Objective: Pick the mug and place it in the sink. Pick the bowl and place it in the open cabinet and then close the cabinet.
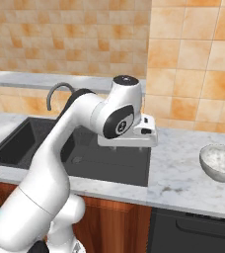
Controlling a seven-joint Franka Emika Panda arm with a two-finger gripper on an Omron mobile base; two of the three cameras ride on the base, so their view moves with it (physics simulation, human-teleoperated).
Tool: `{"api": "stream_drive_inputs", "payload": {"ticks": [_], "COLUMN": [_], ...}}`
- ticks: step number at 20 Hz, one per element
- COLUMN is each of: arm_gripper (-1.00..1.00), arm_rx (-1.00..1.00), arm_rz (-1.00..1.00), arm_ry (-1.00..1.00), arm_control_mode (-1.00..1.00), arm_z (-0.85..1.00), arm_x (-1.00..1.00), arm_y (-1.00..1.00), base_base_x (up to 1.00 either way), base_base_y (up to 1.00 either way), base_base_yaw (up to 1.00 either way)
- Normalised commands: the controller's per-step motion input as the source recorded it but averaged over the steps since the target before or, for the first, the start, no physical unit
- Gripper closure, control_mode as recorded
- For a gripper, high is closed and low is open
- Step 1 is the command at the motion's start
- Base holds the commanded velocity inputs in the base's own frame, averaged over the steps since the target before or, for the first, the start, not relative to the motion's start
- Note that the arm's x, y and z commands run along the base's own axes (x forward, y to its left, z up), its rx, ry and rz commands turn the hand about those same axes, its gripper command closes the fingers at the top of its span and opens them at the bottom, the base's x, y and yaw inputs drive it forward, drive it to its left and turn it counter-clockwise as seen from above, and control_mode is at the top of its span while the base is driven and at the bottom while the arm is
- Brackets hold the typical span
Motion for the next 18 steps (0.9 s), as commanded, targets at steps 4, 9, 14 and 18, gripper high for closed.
{"api": "stream_drive_inputs", "payload": {"ticks": [4,9,14,18], "arm_gripper": [-1.0,-1.0,-1.0,-1.0], "arm_rx": [-0.08,-0.02,-0.02,-0.01], "arm_rz": [0.0,0.0,0.0,0.0], "arm_ry": [-0.01,0.01,0.02,0.02], "arm_control_mode": [-1.0,-1.0,-1.0,-1.0], "arm_z": [0.0,0.0,0.0,0.0], "arm_x": [0.04,0.18,0.25,0.21], "arm_y": [-0.41,-0.43,-0.36,-0.4], "base_base_x": [0.0,0.0,0.0,0.0], "base_base_y": [0.0,0.0,0.0,0.0], "base_base_yaw": [0.0,0.0,0.0,0.0]}}
